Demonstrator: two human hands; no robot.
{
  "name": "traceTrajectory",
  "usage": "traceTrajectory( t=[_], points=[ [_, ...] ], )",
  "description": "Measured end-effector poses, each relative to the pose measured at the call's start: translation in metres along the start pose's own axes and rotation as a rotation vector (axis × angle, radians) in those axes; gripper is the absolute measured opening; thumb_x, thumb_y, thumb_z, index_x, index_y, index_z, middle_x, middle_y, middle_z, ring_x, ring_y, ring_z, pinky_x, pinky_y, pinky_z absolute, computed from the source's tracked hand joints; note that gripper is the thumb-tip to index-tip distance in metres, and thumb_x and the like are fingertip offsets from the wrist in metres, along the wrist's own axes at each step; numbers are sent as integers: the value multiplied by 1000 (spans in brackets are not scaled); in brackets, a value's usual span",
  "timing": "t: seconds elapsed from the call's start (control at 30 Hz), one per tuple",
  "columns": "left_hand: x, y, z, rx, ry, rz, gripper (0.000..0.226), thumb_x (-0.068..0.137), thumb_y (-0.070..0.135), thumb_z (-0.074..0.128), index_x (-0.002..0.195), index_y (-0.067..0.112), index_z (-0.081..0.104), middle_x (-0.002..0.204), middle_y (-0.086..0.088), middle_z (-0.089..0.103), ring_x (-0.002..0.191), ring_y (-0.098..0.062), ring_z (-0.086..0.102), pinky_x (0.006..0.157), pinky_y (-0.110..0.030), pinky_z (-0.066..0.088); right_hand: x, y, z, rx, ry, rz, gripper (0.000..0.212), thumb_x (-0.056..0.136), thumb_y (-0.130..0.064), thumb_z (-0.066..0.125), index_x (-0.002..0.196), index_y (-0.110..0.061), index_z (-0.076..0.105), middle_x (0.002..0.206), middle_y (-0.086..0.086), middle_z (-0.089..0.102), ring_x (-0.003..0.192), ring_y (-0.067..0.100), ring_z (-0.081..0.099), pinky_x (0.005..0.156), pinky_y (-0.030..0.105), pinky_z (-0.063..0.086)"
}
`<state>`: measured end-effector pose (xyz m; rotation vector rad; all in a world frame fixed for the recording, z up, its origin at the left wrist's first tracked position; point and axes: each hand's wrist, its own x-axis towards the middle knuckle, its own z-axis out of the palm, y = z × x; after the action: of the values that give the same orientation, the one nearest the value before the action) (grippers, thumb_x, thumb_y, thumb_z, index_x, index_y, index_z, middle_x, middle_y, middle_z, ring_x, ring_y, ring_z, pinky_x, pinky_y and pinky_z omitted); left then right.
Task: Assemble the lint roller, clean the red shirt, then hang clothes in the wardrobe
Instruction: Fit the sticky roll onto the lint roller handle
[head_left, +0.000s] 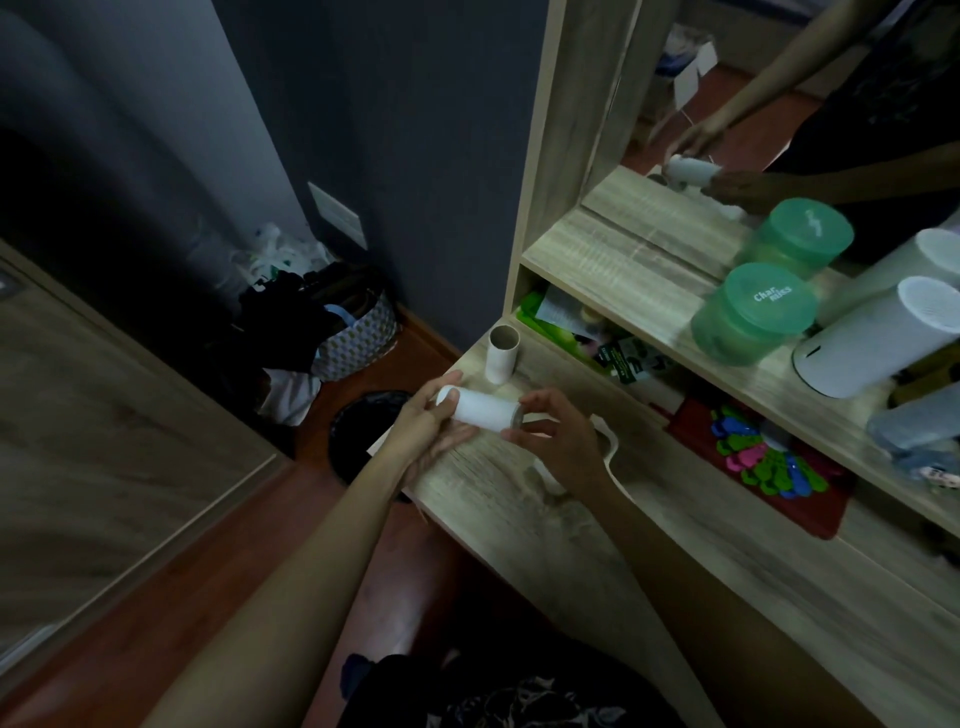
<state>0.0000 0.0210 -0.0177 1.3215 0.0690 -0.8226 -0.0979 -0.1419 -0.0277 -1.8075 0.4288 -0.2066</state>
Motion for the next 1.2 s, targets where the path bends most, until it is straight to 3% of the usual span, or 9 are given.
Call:
traceTrajectory(
  t=[0.17,0.27,0.47,0.7,0.83,0.9,1.03,1.13,1.2],
  points=[
    [2,4,7,-50,12,-3,34,100,11,48,133,7,50,123,-23,49,56,-11,67,49,-18,53,0,1,1,0,37,-57,41,67,-10,83,97,-12,54,99,2,63,92,21,66,76,29,57],
    [1,4,8,-54,9,-13,33,100,12,48,132,8,52,125,-19,52,81,-20,69,57,-23,57,-1,0,-2,-5,35,-80,39,67,-10,83,93,-14,55,98,3,64,90,21,66,74,26,57],
    [3,4,8,-48,-8,-38,34,100,13,49,134,8,51,132,-20,49,98,-24,66,77,-35,60,-1,-2,-5,-4,-9,-62,41,66,-11,84,84,-29,51,96,8,65,89,22,67,73,24,57],
    [4,2,8,-51,-15,-46,35,99,14,50,133,9,52,134,-20,50,101,-25,66,76,-34,60,0,-3,-7,16,0,-46,40,66,-8,84,82,-26,52,94,7,65,87,19,66,66,15,52],
    [3,2,9,-31,-19,-34,33,99,13,50,132,9,53,131,-18,49,94,-21,66,65,-27,59,2,1,-8,-13,-44,-74,34,66,-8,83,86,-10,55,91,0,63,85,3,63,70,15,53],
    [3,2,9,-32,-17,-45,33,99,13,50,131,8,54,133,-17,48,97,-23,64,65,-27,59,3,3,-10,-47,-54,-68,36,66,-11,84,88,-5,56,91,3,64,85,6,63,72,17,55],
    [4,2,10,-28,-22,-53,32,99,12,50,131,9,55,130,-16,49,102,-25,63,68,-29,60,5,1,-14,-55,-95,12,37,66,-14,83,86,-14,52,96,8,64,87,20,66,74,27,57],
    [5,4,10,-31,-23,-54,32,99,11,50,131,10,54,128,-17,52,99,-26,65,66,-28,60,5,-1,-14,-24,-84,54,38,68,-12,82,78,-22,47,93,-2,61,88,15,65,73,29,58],
    [8,3,9,-38,-9,-52,33,98,11,51,131,10,54,130,-17,52,101,-26,65,68,-29,60,4,-3,-14,7,-60,71,40,68,-10,82,80,-25,46,94,-6,58,86,9,63,70,23,57]
  ],
)
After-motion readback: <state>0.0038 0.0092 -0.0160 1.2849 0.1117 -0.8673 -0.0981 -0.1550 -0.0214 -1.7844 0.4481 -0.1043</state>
